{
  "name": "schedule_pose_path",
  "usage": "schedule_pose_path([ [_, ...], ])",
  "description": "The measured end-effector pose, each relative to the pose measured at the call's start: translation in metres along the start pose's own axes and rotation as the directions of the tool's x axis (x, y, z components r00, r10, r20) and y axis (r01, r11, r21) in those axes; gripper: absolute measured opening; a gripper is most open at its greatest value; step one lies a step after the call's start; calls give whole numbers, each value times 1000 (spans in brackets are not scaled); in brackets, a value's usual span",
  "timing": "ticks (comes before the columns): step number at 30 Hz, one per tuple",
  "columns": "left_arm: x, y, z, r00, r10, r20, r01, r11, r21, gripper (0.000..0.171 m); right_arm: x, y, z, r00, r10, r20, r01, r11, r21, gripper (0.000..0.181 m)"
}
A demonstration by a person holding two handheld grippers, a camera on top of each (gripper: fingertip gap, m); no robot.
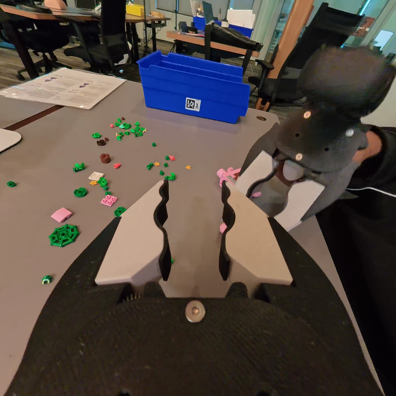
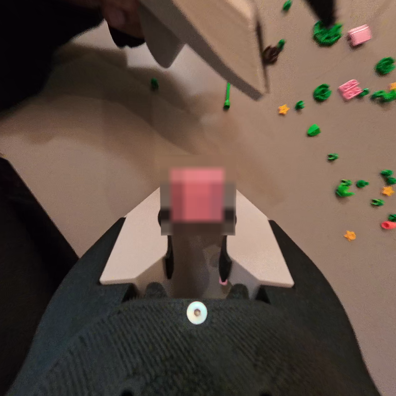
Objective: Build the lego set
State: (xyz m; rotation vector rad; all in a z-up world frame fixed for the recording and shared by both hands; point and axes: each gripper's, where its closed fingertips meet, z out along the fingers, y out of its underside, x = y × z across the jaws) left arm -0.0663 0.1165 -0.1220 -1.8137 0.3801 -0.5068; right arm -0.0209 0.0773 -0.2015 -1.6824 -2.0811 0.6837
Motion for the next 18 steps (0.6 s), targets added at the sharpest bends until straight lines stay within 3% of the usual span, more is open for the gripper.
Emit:
schedule_pose_path([
  [4, 0, -3, -2, 1000, -9, -4, 9, 1000, 16, 46, 43, -2, -67, 991, 114, -66, -100, 976, 192, 46],
  [7, 10, -1, 2, 999, -9, -53, 9, 1000, 0, 48, 81, 29, -104, 970, 199, -141, -173, 969, 177, 46],
  [11, 35, 20, 25, 991, 43, -127, -58, 992, -111, 51, 77, 58, -94, 973, 219, -75, -213, 974, 76, 46],
  [18, 80, 66, 73, 980, 34, -197, -100, 935, -340, 57, 64, 56, -61, 980, 198, -24, -199, 980, -26, 46],
])
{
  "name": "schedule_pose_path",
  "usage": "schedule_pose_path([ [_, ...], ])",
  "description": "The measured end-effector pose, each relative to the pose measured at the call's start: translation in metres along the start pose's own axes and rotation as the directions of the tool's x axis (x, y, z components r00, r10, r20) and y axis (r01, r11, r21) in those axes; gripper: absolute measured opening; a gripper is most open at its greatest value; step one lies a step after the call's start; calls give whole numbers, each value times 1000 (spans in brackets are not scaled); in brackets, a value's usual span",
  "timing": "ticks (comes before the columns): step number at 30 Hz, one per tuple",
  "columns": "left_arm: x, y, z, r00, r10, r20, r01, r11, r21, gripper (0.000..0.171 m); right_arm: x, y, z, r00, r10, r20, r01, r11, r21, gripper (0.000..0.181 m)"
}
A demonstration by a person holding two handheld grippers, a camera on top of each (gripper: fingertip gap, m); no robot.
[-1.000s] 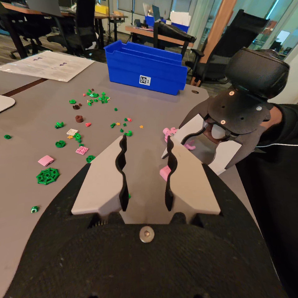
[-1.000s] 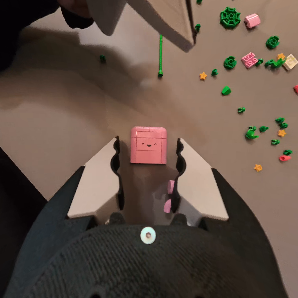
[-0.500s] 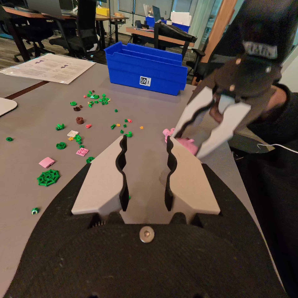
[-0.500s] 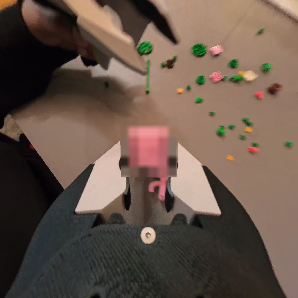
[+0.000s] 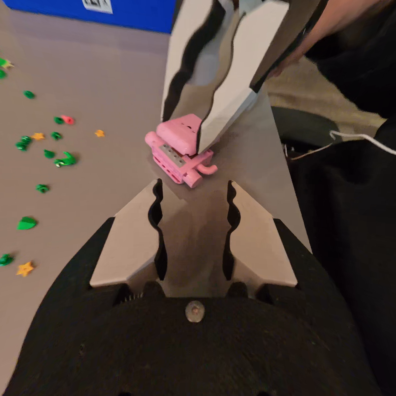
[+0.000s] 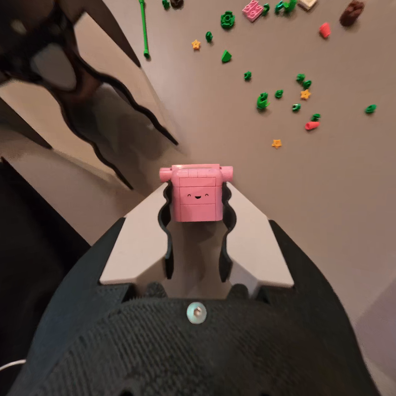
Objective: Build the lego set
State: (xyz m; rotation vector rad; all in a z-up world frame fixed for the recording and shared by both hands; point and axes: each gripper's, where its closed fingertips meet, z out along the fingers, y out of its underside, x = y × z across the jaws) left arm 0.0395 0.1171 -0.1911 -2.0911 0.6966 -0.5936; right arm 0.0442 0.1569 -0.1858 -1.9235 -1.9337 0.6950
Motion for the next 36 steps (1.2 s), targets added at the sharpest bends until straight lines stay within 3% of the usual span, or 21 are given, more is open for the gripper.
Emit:
schedule_pose_path([
  [3, 3, 9, 9, 1000, 20, 20, -19, 998, -64, 60, -4, 0, 5, 999, 17, 31, -16, 999, -28, 46],
  [9, 11, 1, 7, 999, -29, -14, 29, 1000, -3, 64, 1, -1, 8, 998, -39, -44, 35, 996, -88, 46],
  [36, 21, 6, 12, 998, -36, -51, 34, 999, -42, 66, 1, -1, 11, 991, -67, -116, 52, 990, -128, 47],
])
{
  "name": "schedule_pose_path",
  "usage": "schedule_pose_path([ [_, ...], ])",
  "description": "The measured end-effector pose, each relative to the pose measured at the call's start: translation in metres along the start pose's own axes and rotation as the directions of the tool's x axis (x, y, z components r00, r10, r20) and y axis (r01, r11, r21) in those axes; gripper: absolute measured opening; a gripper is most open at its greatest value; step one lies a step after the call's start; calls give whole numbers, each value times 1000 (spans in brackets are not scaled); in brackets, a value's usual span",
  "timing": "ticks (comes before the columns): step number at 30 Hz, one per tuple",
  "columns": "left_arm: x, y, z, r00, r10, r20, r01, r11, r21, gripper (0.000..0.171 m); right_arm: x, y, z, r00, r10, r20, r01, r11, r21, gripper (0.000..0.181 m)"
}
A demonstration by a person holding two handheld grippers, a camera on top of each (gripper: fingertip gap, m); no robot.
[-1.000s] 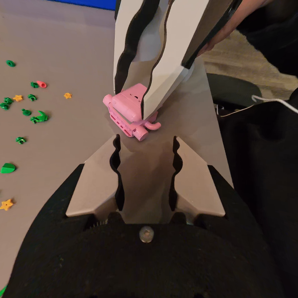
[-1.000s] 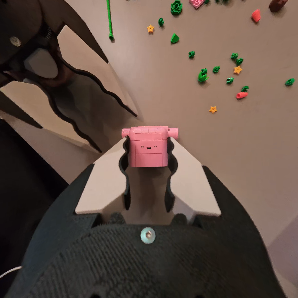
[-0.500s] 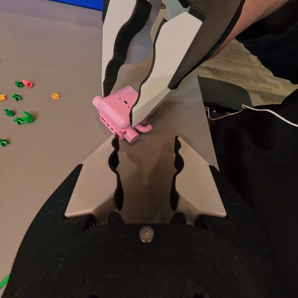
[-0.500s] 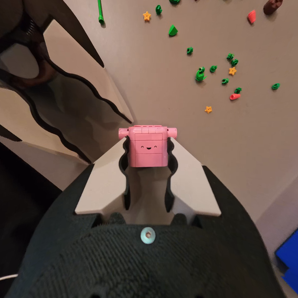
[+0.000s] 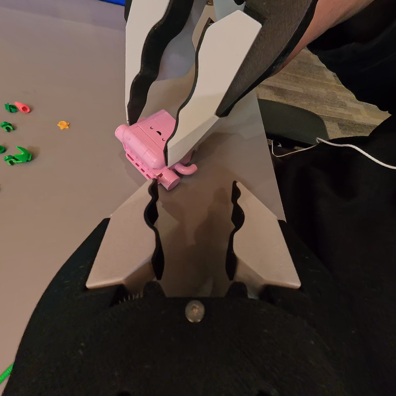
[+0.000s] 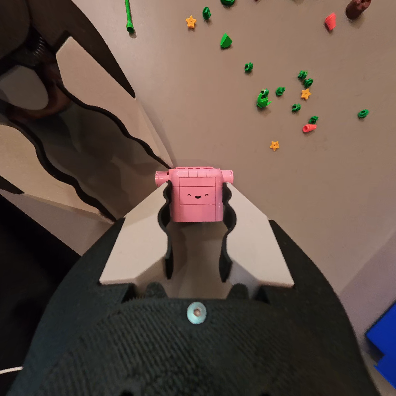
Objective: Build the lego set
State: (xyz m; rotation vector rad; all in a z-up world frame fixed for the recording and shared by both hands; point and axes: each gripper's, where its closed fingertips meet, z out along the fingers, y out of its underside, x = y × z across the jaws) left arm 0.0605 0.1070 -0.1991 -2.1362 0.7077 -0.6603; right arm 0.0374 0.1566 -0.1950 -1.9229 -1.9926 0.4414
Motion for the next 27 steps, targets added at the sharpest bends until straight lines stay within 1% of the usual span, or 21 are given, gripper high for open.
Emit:
schedule_pose_path([
  [7, 0, 0, 0, 1000, -5, -5, 5, 1000, 0, 66, -1, 0, 1, 1000, -12, -16, 11, 1000, -28, 46],
  [21, 0, 0, 1, 1000, -1, -4, 1, 1000, -4, 67, -2, 0, 4, 1000, -13, -8, 13, 1000, -20, 47],
  [25, 0, 0, 1, 1000, -4, -6, 4, 1000, -3, 67, -2, 0, 4, 1000, -5, 13, 5, 1000, -15, 47],
  [27, 0, 0, 1, 1000, -2, -5, 2, 1000, -3, 67, -2, 0, 4, 1000, -21, 11, 21, 1000, -5, 47],
])
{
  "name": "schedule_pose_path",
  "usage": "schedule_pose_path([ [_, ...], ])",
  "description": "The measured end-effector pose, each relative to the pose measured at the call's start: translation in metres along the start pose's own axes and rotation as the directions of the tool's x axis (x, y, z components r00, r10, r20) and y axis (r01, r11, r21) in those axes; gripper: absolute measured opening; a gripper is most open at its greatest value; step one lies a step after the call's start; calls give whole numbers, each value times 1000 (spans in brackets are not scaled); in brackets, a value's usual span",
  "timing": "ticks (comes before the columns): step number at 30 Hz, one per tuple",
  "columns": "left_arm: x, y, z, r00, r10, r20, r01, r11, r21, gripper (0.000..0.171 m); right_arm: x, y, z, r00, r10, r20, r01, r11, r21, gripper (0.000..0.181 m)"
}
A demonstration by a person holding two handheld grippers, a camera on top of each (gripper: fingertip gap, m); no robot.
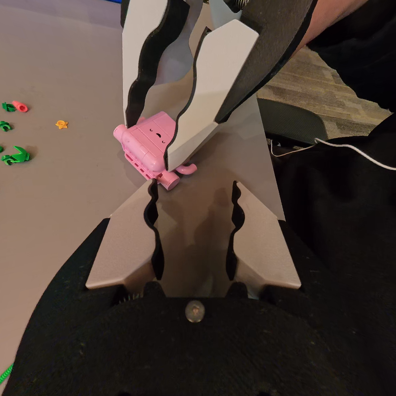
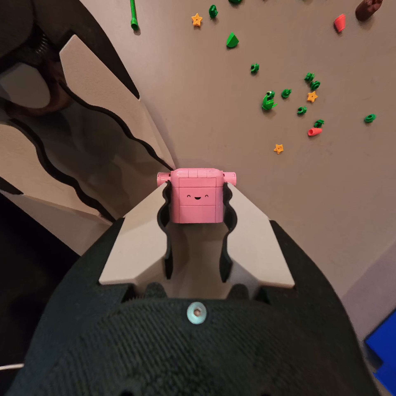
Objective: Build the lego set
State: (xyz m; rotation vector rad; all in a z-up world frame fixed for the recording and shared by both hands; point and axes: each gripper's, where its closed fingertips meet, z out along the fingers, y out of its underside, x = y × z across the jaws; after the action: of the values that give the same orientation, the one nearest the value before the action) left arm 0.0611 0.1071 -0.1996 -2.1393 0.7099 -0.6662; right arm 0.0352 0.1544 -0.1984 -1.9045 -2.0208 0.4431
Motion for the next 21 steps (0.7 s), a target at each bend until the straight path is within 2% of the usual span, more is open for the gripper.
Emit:
schedule_pose_path([
  [2, 0, 0, 0, 1000, -1, 0, 1, 1000, 1, 67, 1, -3, -1, 1000, -20, -20, 20, 999, 28, 51],
  [4, 0, 0, 0, 1000, -5, -4, 5, 1000, 2, 67, 2, -10, -8, 999, -28, -33, 31, 996, 83, 67],
  [6, 0, 0, 0, 1000, -11, -8, 11, 1000, 2, 67, 6, -19, -20, 999, -24, -44, 30, 988, 150, 72],
  [11, 0, 0, 0, 1000, -13, -7, 13, 1000, -2, 67, 13, -27, -39, 997, -34, -73, 52, 964, 260, 42],
  [14, -1, 0, 0, 1000, -16, -7, 16, 1000, -1, 67, 10, -19, -30, 996, -51, -74, 68, 968, 240, 29],
  [17, -1, 0, 0, 1000, -25, -10, 25, 1000, 3, 67, 2, -5, -14, 999, -41, -25, 45, 980, 192, 1],
  [18, -1, 0, 0, 1000, -26, -10, 26, 1000, 5, 67, -1, -6, -15, 999, -33, -6, 34, 979, 200, 2],
  [21, -2, 0, 0, 1000, -28, -10, 28, 1000, 4, 67, 7, -13, -26, 997, -37, -70, 52, 969, 240, 5],
])
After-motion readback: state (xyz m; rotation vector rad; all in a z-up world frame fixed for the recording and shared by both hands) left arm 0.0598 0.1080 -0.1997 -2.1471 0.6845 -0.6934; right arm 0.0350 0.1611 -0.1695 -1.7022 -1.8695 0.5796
